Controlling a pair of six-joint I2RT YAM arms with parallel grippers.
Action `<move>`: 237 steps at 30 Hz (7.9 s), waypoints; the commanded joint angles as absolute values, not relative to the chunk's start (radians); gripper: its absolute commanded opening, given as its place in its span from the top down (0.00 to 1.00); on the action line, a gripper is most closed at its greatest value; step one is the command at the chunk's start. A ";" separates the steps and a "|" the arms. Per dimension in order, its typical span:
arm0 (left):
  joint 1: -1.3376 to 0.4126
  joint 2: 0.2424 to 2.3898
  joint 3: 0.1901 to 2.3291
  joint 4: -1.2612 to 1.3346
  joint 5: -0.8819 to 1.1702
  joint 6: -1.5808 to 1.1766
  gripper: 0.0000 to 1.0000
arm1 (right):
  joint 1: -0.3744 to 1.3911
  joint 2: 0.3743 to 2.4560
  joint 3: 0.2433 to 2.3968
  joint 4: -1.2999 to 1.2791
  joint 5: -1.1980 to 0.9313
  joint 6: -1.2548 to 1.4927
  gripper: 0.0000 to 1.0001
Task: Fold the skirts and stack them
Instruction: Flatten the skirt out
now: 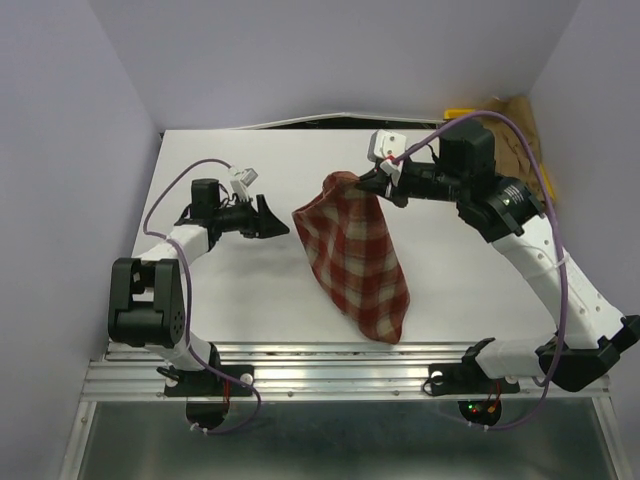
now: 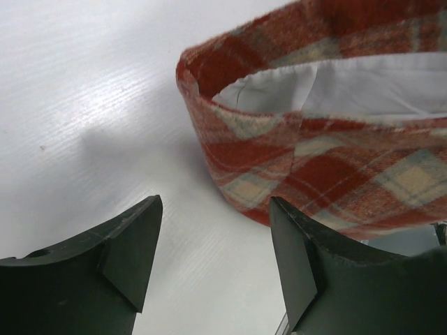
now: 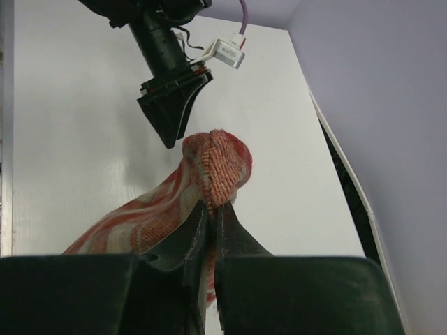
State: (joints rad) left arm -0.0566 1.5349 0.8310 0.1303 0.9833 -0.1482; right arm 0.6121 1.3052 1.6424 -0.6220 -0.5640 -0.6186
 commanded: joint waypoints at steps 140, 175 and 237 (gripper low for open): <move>-0.167 1.750 1.118 -0.279 0.310 0.402 0.47 | 0.362 2.308 1.954 -0.186 -0.248 -0.195 0.33; -0.120 1.933 1.261 -0.368 0.123 0.423 0.69 | 0.207 2.055 1.614 -0.222 0.104 -0.453 0.29; -0.155 1.756 1.186 -0.568 0.400 0.626 0.40 | 0.517 1.939 1.316 -0.537 -0.428 -0.503 0.42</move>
State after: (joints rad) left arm -0.1246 1.8015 1.2778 -0.5732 0.3923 0.5720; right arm 0.5117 1.9495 1.3392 -0.5720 -0.4679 -0.4862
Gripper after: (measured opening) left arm 0.604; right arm 0.577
